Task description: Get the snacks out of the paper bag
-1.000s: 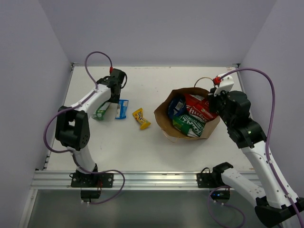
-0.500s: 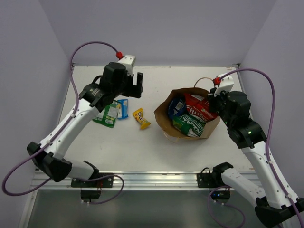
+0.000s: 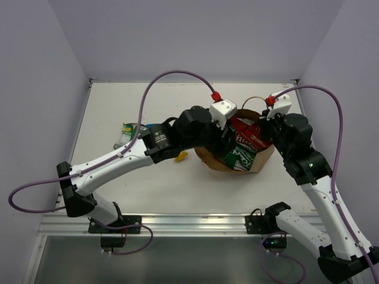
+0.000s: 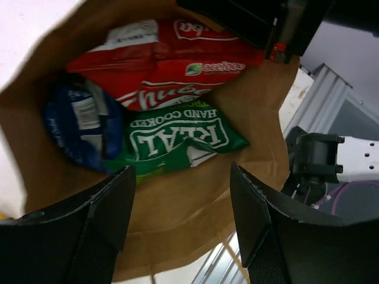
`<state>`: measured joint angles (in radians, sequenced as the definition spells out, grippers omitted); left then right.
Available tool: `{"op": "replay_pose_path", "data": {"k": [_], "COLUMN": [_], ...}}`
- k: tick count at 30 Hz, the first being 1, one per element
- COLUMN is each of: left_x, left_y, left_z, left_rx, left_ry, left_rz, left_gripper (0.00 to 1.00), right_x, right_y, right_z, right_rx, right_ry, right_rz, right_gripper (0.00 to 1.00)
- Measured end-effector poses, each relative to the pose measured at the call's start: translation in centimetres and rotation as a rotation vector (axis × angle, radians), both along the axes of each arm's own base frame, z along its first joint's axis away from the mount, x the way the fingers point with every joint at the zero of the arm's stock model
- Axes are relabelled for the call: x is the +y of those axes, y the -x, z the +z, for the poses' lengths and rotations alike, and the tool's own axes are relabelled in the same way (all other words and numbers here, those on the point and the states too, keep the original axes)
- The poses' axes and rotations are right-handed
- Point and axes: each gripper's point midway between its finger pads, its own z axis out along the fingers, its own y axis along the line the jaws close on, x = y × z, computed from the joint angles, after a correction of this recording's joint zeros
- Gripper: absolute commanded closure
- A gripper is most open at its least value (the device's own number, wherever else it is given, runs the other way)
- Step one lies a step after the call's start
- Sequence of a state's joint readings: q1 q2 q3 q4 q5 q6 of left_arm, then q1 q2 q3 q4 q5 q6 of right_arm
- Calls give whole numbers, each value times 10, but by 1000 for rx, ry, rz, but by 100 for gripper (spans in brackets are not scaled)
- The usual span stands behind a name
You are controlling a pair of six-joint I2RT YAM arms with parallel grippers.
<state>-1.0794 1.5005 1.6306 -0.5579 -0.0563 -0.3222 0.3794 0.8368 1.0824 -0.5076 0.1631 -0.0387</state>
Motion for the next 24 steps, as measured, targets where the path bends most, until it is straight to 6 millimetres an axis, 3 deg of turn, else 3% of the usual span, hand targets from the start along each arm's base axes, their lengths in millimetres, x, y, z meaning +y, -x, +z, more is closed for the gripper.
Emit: {"op": "replay_pose_path", "data": {"k": [3, 9, 16, 22, 24], "left_x": [-21, -37, -36, -35, -36], "left_y": [6, -26, -61, -81, -84], "left_z": [-18, -63, -118, -132, -137], "left_rx": [10, 8, 27, 26, 29], "left_ry": [-32, -137, -260, -283, -288], "left_rz": [-25, 71, 144, 169, 172], "left_gripper": [33, 36, 37, 40, 46], "right_x": [0, 0, 0, 0, -1], "right_y": [0, 0, 2, 2, 2], "right_z": [0, 0, 2, 0, 0], "right_rx": [0, -1, -6, -3, -4], "right_ry": [0, 0, -3, 5, 6], "right_rz": [0, 1, 3, 6, 4], "right_gripper": [100, 100, 100, 100, 100]}}
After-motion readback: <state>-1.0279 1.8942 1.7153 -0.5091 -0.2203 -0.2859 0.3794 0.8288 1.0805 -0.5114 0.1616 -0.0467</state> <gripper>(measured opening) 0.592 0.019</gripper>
